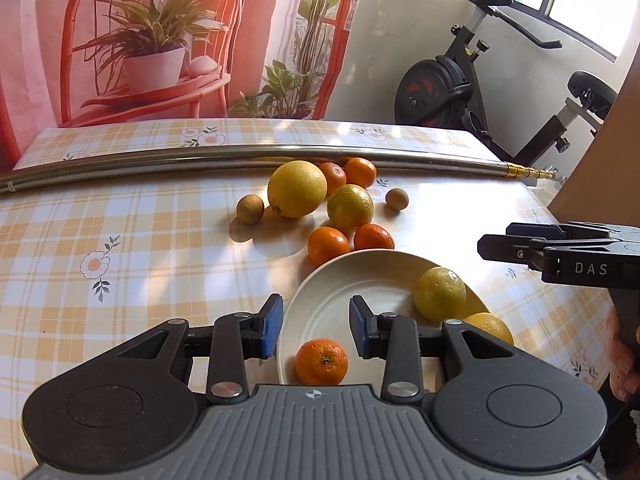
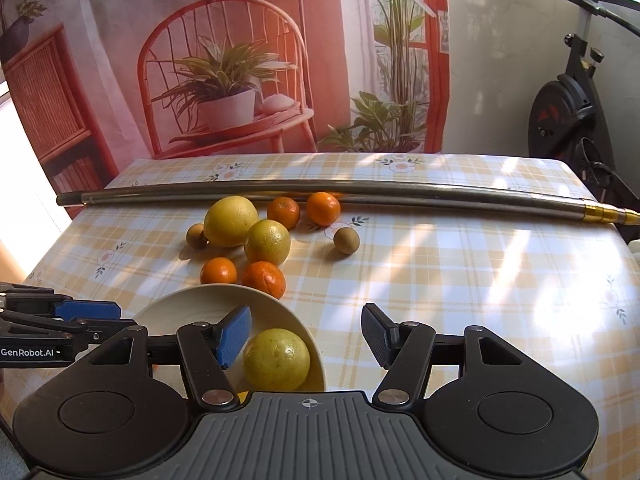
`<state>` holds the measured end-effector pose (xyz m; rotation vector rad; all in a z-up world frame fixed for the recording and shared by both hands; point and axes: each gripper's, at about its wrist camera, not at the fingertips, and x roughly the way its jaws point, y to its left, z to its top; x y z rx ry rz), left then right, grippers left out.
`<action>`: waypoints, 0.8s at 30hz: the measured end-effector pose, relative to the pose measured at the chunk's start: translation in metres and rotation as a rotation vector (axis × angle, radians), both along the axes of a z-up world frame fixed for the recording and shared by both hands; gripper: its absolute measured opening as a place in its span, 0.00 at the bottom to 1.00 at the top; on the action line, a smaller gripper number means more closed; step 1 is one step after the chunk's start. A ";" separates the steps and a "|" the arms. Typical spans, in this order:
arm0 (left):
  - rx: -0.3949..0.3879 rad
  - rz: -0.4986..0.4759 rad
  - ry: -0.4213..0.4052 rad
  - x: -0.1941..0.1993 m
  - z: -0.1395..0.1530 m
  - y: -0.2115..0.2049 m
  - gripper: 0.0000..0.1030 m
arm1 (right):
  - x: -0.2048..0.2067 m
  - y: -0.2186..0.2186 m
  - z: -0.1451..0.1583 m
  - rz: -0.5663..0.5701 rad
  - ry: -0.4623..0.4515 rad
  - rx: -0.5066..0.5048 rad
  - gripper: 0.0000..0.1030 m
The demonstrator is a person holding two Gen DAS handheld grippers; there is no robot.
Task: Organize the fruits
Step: 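Move the left tool to another small brown kiwi and close on it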
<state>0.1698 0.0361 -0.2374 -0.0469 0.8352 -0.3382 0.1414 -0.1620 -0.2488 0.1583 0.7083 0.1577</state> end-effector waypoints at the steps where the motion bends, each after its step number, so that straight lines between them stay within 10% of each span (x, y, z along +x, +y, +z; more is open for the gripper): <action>1: 0.000 0.007 -0.008 0.001 0.003 0.003 0.37 | 0.000 -0.003 0.002 -0.006 -0.008 0.001 0.56; 13: -0.006 0.134 -0.090 0.027 0.033 0.043 0.37 | 0.008 -0.031 0.019 -0.094 -0.099 -0.014 0.55; 24: 0.074 0.040 -0.099 0.050 0.019 0.029 0.37 | 0.026 -0.032 0.008 -0.095 -0.091 -0.015 0.53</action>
